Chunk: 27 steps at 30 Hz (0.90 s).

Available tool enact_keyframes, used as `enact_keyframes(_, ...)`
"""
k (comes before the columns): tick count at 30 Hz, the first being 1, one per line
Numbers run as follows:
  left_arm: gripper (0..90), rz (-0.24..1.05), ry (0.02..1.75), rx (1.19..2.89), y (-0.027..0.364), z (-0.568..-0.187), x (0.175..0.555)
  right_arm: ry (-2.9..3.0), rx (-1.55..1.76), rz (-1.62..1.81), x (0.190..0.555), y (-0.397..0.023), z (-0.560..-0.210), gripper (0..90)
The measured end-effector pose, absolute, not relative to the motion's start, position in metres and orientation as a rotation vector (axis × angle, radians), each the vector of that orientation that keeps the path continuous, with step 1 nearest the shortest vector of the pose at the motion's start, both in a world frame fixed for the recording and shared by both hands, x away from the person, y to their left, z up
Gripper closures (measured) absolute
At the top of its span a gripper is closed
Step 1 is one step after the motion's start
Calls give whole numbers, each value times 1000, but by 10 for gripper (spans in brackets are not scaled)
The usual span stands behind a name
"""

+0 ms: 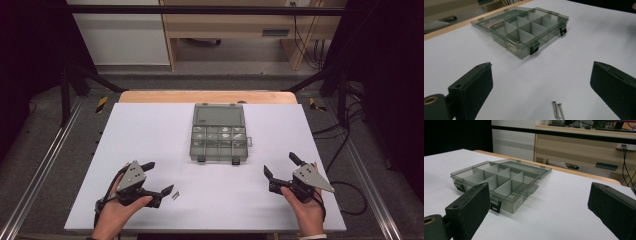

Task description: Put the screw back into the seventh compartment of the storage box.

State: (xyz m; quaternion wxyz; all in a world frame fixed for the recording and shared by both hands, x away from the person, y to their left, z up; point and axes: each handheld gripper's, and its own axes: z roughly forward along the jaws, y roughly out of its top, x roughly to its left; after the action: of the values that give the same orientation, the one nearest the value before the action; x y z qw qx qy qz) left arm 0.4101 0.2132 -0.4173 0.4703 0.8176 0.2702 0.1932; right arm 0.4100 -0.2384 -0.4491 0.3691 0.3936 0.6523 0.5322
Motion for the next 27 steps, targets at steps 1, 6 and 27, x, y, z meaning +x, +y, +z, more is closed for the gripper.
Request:
enact_keyframes(1, 42, 473, 662, 2003, 213, -417, 410, 1674, 1010, 1366, 410, -238, -449, 44)
enact_keyframes(6, 43, 428, 656, 2077, 204, -409, 416, 1680, 994, 1370, 410, -233, -448, 41)
enact_keyframes(27, 65, 342, 817, 2336, 180, -418, 437, 1716, 1006, 1353, 410, -231, -450, 42)
